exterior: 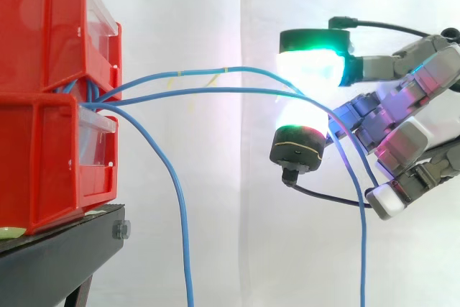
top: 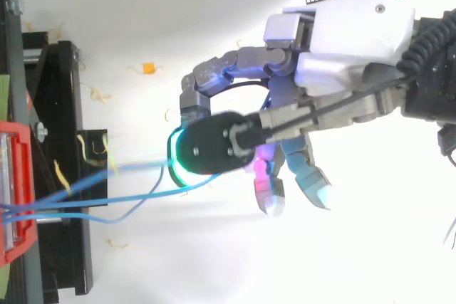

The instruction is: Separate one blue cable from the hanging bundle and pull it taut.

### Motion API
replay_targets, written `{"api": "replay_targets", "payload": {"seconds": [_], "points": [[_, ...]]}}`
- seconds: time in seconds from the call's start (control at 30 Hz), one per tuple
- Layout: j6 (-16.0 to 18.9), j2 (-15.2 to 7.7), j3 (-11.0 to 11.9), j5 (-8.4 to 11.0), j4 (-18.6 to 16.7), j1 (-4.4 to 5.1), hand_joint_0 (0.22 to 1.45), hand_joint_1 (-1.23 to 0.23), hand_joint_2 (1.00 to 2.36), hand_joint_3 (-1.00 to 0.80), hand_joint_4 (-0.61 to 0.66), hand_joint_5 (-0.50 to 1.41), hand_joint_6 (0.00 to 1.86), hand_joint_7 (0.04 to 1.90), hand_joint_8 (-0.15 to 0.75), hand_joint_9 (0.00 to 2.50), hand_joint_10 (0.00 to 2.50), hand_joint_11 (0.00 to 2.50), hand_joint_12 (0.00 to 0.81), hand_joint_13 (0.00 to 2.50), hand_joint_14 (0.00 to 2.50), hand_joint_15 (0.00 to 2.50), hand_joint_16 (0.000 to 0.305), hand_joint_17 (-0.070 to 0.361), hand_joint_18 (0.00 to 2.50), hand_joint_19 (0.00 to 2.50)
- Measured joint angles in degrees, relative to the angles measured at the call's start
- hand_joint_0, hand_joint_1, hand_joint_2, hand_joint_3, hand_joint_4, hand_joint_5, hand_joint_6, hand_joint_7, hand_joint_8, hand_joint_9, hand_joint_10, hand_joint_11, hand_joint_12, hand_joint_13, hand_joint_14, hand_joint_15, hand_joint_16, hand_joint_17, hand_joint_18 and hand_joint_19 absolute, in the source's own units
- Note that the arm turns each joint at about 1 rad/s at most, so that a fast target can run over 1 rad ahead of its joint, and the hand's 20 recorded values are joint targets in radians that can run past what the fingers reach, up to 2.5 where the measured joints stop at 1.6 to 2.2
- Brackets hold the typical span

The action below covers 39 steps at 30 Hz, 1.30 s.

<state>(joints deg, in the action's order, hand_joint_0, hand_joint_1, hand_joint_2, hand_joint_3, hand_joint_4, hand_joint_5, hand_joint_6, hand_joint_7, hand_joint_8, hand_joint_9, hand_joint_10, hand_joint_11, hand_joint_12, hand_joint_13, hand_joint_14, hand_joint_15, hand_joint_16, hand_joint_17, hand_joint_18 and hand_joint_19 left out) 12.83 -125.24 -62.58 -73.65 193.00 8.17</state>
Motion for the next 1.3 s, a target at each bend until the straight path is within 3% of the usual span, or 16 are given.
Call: {"api": "replay_targets", "payload": {"seconds": [0.57,0.83,0.93,1.0,1.17,1.3], "points": [[0.0,0.0,0.0,0.0,0.0,-0.06,0.73,-0.72,1.02,-0.14,0.06,0.14,0.5,1.26,0.199,1.98,0.02,0.51,0.32,1.38,0.02,0.55,0.046,0.103,0.87,0.56],[-0.3,0.0,0.0,0.0,-0.2,-0.06,0.74,-0.73,1.02,-0.16,0.06,0.14,0.5,1.27,0.207,1.98,0.02,0.52,0.324,1.4,0.02,0.56,0.045,0.101,0.89,0.57],[-0.5,0.0,0.0,0.0,-0.2,-0.04,0.73,-0.7,1.02,-0.27,0.06,0.14,0.5,1.28,0.198,1.97,0.02,0.51,0.321,1.4,0.02,0.56,0.045,0.101,0.9,0.56],[-0.5,0.0,0.0,0.0,-0.2,-0.04,0.67,-0.66,1.0,-0.5,0.09,0.14,0.5,1.27,0.193,1.97,0.02,0.48,0.318,1.41,0.02,0.57,0.045,0.102,0.91,0.56],[-0.5,0.0,0.0,0.0,-0.1,-0.04,0.51,-0.44,1.0,-0.5,0.13,0.14,0.5,1.27,0.199,1.99,0.02,0.42,0.33,1.44,0.02,0.55,0.052,0.116,0.96,0.54],[-0.5,0.0,0.0,0.0,-0.1,-0.02,0.53,-0.52,1.0,-0.5,0.13,0.14,0.5,1.28,0.197,1.97,0.02,0.44,0.331,1.43,0.02,0.55,0.051,0.115,0.94,0.54]]}}
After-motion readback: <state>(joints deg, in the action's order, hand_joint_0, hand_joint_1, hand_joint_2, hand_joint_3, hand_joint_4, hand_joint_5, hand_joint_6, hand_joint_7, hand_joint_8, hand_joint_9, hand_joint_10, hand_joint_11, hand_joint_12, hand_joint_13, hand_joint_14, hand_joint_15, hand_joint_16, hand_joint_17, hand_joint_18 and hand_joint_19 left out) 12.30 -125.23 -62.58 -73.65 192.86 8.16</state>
